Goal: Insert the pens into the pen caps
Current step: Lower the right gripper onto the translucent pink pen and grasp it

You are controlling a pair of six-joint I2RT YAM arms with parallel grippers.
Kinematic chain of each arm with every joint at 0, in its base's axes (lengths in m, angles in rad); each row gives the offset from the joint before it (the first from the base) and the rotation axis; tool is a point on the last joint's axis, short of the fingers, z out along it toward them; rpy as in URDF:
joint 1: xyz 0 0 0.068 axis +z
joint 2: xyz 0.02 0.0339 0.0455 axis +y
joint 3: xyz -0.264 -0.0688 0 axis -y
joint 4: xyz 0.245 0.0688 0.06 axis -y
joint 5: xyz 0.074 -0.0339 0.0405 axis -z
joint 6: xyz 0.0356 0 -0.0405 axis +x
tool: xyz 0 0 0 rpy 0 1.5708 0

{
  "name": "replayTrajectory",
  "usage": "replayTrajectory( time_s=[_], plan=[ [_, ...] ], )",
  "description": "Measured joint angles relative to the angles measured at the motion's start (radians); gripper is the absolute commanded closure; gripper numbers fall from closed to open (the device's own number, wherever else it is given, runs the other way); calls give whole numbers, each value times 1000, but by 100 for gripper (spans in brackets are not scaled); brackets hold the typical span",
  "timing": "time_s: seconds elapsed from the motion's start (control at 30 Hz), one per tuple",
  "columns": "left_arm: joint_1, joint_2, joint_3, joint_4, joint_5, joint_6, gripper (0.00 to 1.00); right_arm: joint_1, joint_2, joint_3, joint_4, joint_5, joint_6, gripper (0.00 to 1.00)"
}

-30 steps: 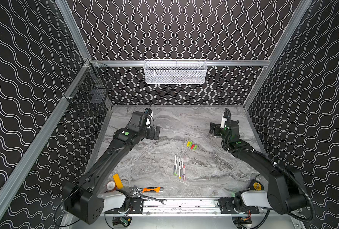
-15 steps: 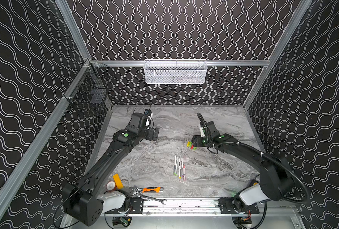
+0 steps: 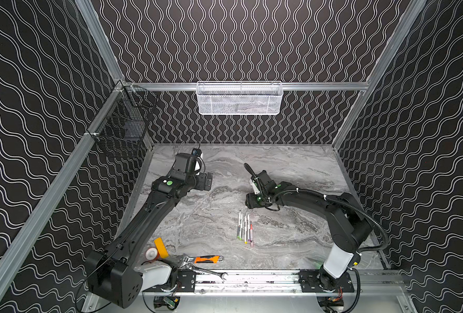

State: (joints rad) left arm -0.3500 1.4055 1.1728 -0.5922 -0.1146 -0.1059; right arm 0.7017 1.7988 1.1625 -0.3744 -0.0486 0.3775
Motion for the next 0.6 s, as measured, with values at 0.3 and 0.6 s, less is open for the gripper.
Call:
replayTrajectory(
  time_s=[0.3, 0.6],
  plan=[
    [6, 12, 0, 0, 15, 0, 1, 21, 7, -26, -29, 26, -27, 57],
    [32, 18, 0, 0, 27, -2, 1, 24, -33, -97, -29, 20, -101, 66]
  ],
)
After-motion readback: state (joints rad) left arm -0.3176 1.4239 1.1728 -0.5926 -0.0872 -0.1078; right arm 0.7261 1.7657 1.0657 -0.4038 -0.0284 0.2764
